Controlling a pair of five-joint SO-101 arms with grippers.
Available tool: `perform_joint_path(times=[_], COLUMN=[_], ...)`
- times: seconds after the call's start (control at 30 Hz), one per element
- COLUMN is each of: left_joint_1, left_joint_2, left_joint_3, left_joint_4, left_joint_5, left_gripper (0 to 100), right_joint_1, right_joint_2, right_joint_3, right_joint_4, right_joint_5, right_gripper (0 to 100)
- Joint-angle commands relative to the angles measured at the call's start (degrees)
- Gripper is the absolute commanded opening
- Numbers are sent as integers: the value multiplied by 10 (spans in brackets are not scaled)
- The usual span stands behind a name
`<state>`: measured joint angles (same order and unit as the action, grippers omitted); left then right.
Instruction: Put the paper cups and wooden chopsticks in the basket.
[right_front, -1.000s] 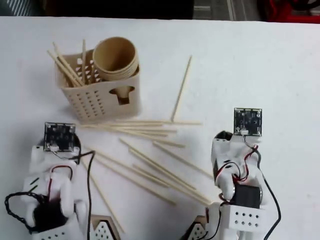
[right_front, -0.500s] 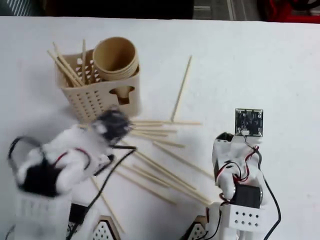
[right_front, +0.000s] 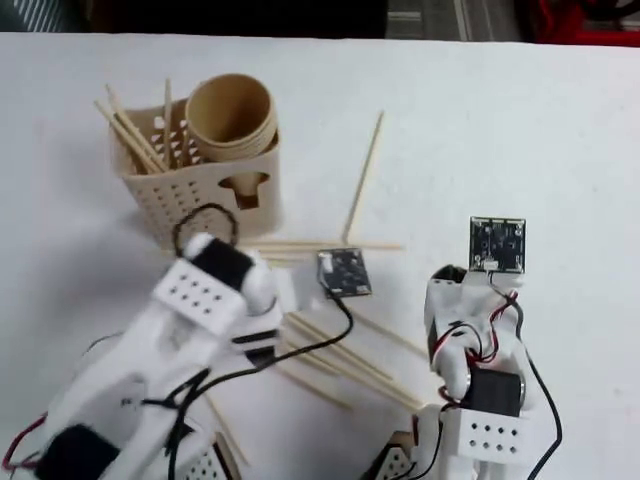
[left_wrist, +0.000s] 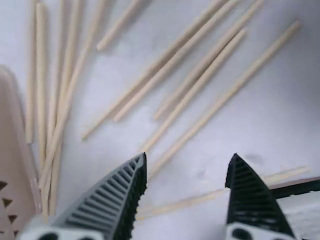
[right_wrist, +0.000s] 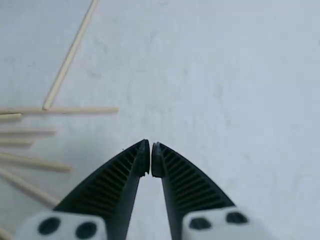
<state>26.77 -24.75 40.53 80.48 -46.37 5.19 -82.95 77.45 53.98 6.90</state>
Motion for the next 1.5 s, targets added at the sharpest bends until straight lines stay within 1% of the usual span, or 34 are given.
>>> perform_joint_path(times=[0.0, 0.3, 0.43, 0.5, 0.77, 0.9, 1.0, 1.23, 1.37, 1.47], left_joint_1=[22, 19, 19, 21, 23, 23, 23, 23, 22, 22], left_joint_2=[45, 185, 238, 257, 267, 268, 263, 262, 262, 261], left_joint_3=[-27, -28, -28, -33, -41, -40, -36, -39, -40, -40], left_joint_4=[-40, -159, -213, -225, -225, -224, -210, -168, -163, -154], left_joint_5=[0, 1, 2, 2, 2, 2, 2, 2, 31, 38], left_gripper=[260, 259, 199, 168, 133, 50, 26, 24, 24, 24], right_joint_1=[5, 5, 5, 5, 5, 5, 5, 5, 5, 5], right_joint_2=[-7, -7, -7, -7, -7, -7, -7, -7, -7, -7], right_joint_3=[-5, -5, -5, -5, -5, -5, -5, 2, 5, 5], right_joint_4=[0, 0, 0, 0, 0, 0, 0, -11, -12, -12], right_joint_5=[7, 7, 8, 8, 8, 8, 8, 8, 8, 8], right_gripper=[18, 18, 18, 18, 18, 18, 18, 18, 18, 18])
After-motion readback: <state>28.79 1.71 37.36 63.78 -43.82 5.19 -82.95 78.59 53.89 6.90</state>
